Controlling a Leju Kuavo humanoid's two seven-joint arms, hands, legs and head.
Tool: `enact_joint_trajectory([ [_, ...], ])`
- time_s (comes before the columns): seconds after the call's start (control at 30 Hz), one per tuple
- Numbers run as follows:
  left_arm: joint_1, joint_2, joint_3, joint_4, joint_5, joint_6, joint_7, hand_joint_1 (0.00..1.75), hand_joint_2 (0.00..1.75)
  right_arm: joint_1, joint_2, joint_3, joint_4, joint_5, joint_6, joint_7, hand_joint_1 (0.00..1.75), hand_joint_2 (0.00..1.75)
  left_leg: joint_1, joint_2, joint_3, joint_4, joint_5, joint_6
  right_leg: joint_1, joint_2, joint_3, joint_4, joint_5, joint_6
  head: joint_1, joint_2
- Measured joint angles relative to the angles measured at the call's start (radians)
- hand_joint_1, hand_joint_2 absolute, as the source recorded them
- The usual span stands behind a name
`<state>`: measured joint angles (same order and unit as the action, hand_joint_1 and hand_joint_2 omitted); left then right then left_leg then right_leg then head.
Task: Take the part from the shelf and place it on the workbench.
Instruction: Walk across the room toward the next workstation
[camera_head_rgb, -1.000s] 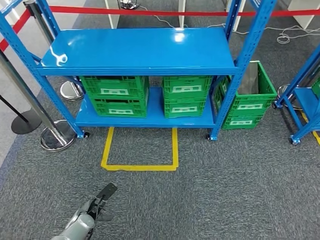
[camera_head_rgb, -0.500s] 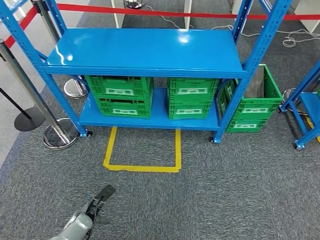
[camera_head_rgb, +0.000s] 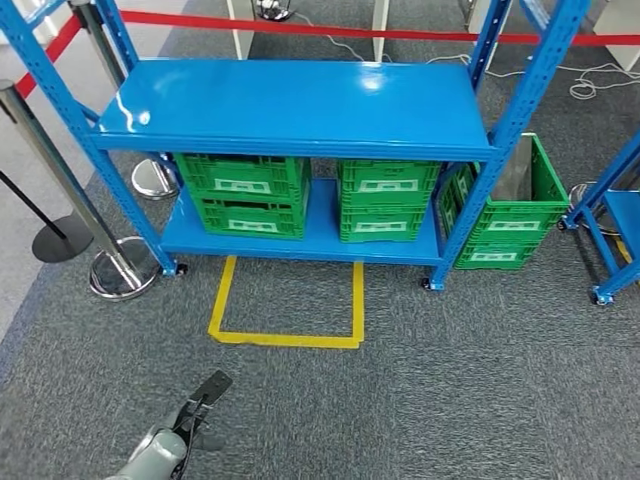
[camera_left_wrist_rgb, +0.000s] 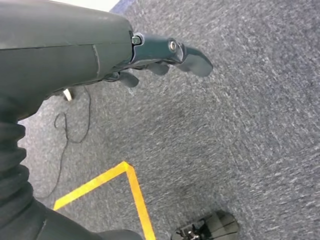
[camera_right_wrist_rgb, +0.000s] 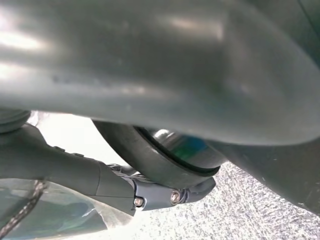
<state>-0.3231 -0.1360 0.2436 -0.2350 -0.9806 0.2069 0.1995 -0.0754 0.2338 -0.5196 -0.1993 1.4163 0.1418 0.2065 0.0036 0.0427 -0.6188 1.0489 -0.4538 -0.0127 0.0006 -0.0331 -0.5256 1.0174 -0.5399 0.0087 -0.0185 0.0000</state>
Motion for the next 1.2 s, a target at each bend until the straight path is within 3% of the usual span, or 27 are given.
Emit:
enact_joint_trajectory([
  [0.07,0.001,0.0,0.002,0.0,0.003,-0.001,0.0,0.0,0.87,0.001,-0.002,0.0,-0.001,0.003,0.002,0.0,0.0,0.0,0.001,-0.015,0.0,-0.01,-0.002,0.013,0.0,-0.013,-0.001,-0.002,-0.005,0.01,0.001,0.0],
  [0.13,0.004,0.001,0.008,0.0,0.008,0.0,-0.007,0.0,0.0,0.0,-0.004,0.003,-0.002,0.01,0.007,-0.004,0.0,0.0,0.005,-0.033,0.003,-0.016,0.001,0.027,-0.002,0.0,-0.015,0.032,-0.032,0.019,0.002,0.0],
  [0.23,0.014,0.004,0.028,0.0,0.025,0.002,-0.035,0.0,0.0,-0.009,-0.007,0.015,-0.002,0.029,0.018,-0.018,0.0,0.0,0.005,-0.058,0.004,-0.017,0.001,0.039,-0.001,0.03,-0.102,0.213,-0.114,0.022,0.004,0.0],
  [0.27,0.021,0.006,0.035,0.0,0.029,0.002,-0.042,0.0,0.0,-0.012,-0.009,0.02,-0.002,0.034,0.019,-0.021,0.0,0.0,0.004,-0.067,0.005,-0.017,0.001,0.04,0.0,0.032,-0.129,0.263,-0.126,0.022,0.004,0.0],
  [0.3,0.029,0.008,0.042,0.0,0.032,0.001,-0.047,0.0,0.0,-0.014,-0.01,0.023,-0.003,0.038,0.02,-0.024,0.0,0.0,0.003,-0.078,0.005,-0.017,0.001,0.04,0.0,0.033,-0.141,0.281,-0.119,0.022,0.004,0.0],
  [0.33,0.036,0.011,0.049,0.0,0.034,0.001,-0.051,0.0,0.0,-0.014,-0.012,0.025,-0.003,0.041,0.021,-0.027,0.0,0.0,0.003,-0.09,0.006,-0.016,0.001,0.04,-0.001,0.035,-0.136,0.26,-0.092,0.021,0.004,0.0],
  [0.4,0.044,0.016,0.056,0.0,0.031,-0.001,-0.054,0.0,0.0,-0.012,-0.014,0.029,-0.003,0.042,0.023,-0.032,0.0,0.0,0.003,-0.115,0.007,-0.014,0.001,0.037,-0.005,0.059,-0.087,0.14,-0.018,0.017,0.005,0.0],
  [0.43,0.045,0.018,0.059,0.0,0.025,-0.002,-0.053,0.0,0.0,-0.011,-0.015,0.031,-0.003,0.04,0.023,-0.034,0.0,0.0,0.001,-0.127,0.004,-0.01,0.001,0.034,-0.009,0.076,-0.062,0.078,0.004,0.015,0.004,0.0],
  [0.5,0.049,0.025,0.061,0.0,0.007,-0.004,-0.048,0.0,0.0,-0.01,-0.015,0.034,-0.002,0.034,0.019,-0.038,0.0,0.0,0.0,-0.141,-0.004,-0.008,0.004,0.023,-0.012,0.098,-0.036,0.023,0.011,0.009,0.004,0.0],
  [0.57,0.056,0.037,0.062,0.0,-0.004,-0.006,-0.038,0.0,0.0,-0.008,-0.014,0.034,-0.002,0.028,0.006,-0.043,0.0,0.0,0.001,-0.147,-0.008,-0.01,0.008,0.01,-0.012,0.093,-0.03,0.017,0.013,-0.001,0.004,0.0],
  [0.63,0.061,0.047,0.065,0.0,-0.006,-0.009,-0.03,0.0,0.0,-0.004,-0.012,0.034,-0.002,0.025,-0.01,-0.049,0.0,0.0,-0.001,-0.114,-0.017,0.013,-0.009,-0.001,-0.015,0.082,-0.027,0.012,0.019,-0.011,-0.001,0.0],
  [0.7,0.059,0.05,0.066,0.0,-0.005,-0.012,-0.025,0.0,0.0,0.002,-0.011,0.034,-0.002,0.024,-0.017,-0.052,0.0,0.0,-0.001,-0.067,-0.058,0.107,-0.062,-0.012,-0.016,0.066,-0.024,0.009,0.02,-0.017,-0.008,0.0],
  [0.77,0.06,0.053,0.069,0.0,-0.002,-0.017,-0.018,0.0,0.0,0.005,-0.012,0.034,-0.002,0.026,-0.02,-0.053,0.0,0.0,0.004,-0.052,-0.113,0.23,-0.112,-0.018,-0.015,0.051,-0.023,0.01,0.018,-0.02,-0.009,0.0],
  [0.8,0.062,0.054,0.071,0.0,0.001,-0.018,-0.014,0.0,0.0,0.006,-0.012,0.034,-0.002,0.027,-0.021,-0.053,0.0,0.0,0.005,-0.051,-0.124,0.258,-0.114,-0.019,-0.015,0.046,-0.022,0.01,0.017,-0.02,-0.009,0.0],
  [0.83,0.063,0.055,0.072,0.0,0.002,-0.02,-0.01,0.0,0.0,0.007,-0.012,0.034,-0.002,0.028,-0.021,-0.053,0.0,0.0,0.006,-0.051,-0.117,0.249,-0.097,-0.019,-0.015,0.041,-0.021,0.01,0.016,-0.02,-0.009,0.0],
  [0.9,0.064,0.059,0.075,0.0,0.002,-0.021,-0.008,0.0,0.0,0.007,-0.013,0.034,-0.002,0.029,-0.021,-0.052,0.0,0.0,0.007,-0.049,-0.056,0.129,-0.032,-0.014,-0.015,0.036,-0.016,0.01,0.013,-0.017,-0.009,0.0],
  [0.97,0.062,0.061,0.075,0.0,0.0,-0.022,-0.009,0.0,0.0,0.007,-0.012,0.034,-0.002,0.029,-0.019,-0.052,0.0,0.0,0.003,-0.047,0.0,0.017,0.0,-0.006,-0.011,0.034,-0.016,0.01,0.01,-0.01,-0.009,0.0],
  [1.1,0.064,0.062,0.079,0.0,-0.003,-0.021,-0.012,0.0,0.0,0.007,-0.013,0.034,-0.003,0.03,-0.018,-0.051,0.0,0.0,0.002,-0.047,0.015,-0.02,-0.003,0.014,-0.008,0.033,-0.017,0.006,0.006,0.01,-0.008,0.0],
  [1.17,0.063,0.061,0.08,0.0,-0.003,-0.02,-0.015,0.0,0.0,0.006,-0.013,0.034,-0.003,0.031,-0.018,-0.052,0.0,0.0,0.007,-0.047,0.019,-0.028,0.001,0.027,-0.007,0.035,-0.041,0.054,-0.026,0.018,-0.004,0.0],
  [1.2,0.063,0.061,0.08,0.0,-0.003,-0.02,-0.017,0.0,0.0,0.004,-0.013,0.034,-0.003,0.031,-0.018,-0.052,0.0,0.0,0.007,-0.046,0.02,-0.03,0.001,0.031,-0.006,0.036,-0.069,0.11,-0.055,0.02,-0.003,0.0],
])
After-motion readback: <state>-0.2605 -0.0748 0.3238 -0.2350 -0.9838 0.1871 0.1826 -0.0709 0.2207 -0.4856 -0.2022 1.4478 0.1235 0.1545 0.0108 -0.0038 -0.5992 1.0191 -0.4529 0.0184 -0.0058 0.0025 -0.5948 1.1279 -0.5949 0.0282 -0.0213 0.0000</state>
